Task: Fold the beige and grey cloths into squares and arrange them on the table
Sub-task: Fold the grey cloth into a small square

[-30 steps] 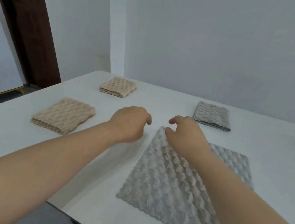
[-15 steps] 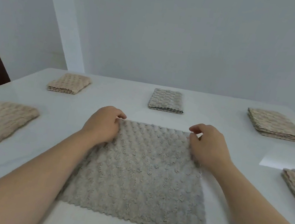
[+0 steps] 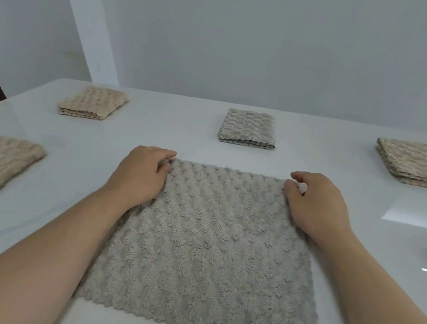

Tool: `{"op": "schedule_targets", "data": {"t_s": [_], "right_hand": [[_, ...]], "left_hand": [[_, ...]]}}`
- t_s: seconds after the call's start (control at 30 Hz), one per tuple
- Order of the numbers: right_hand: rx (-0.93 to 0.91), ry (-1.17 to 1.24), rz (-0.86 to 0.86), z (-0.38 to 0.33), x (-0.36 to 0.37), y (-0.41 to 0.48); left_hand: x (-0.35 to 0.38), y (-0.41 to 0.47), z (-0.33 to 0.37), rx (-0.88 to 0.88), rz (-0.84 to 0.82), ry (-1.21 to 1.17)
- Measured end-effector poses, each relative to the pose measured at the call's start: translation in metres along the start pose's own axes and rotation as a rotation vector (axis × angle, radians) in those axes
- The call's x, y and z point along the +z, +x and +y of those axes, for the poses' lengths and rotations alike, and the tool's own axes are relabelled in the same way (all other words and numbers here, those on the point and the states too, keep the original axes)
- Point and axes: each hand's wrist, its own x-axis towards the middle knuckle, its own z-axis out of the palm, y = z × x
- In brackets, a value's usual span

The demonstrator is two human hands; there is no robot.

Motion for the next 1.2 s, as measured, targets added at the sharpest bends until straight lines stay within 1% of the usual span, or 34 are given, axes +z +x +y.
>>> {"op": "schedule_targets", "data": {"t_s": [0.17,0.33,0.47,0.7,0.8,0.9,1.03,1.13,1.2], "right_hand": [[-0.019,-0.052,-0.032,0.0,0.002,-0.002],[-0.044,-0.144,-0.088,0.0,0.002,-0.003],[-0.053,-0.192,-0.103,-0.001,0.002,-0.004],[-0.059,-0.177,-0.096,-0.001,0.002,-0.006],[-0.068,-0.15,-0.085,-0.001,0.001,-0.007],[-0.1,-0.063,-0.06,-0.002,0.0,-0.009],[-0.127,0.046,-0.022,-0.004,-0.005,-0.011],[-0.111,0.117,0.025,-0.006,-0.012,-0.014],[-0.092,0.116,0.045,-0.008,-0.018,-0.016]], "left_hand": [[0.001,0.003,-0.006,-0.046,-0.021,-0.007],[0.005,0.004,-0.011,-0.04,-0.089,0.13],[0.007,0.004,-0.011,-0.044,-0.113,0.176],[0.003,0.001,-0.005,-0.035,-0.063,0.108],[0.001,-0.002,0.0,-0.044,-0.028,0.065],[0.0,-0.004,0.004,-0.034,0.01,0.003],[-0.004,-0.007,0.013,-0.067,0.046,-0.066],[-0.008,-0.009,0.021,-0.094,0.075,-0.11],[-0.011,-0.01,0.024,-0.122,0.082,-0.154]]}}
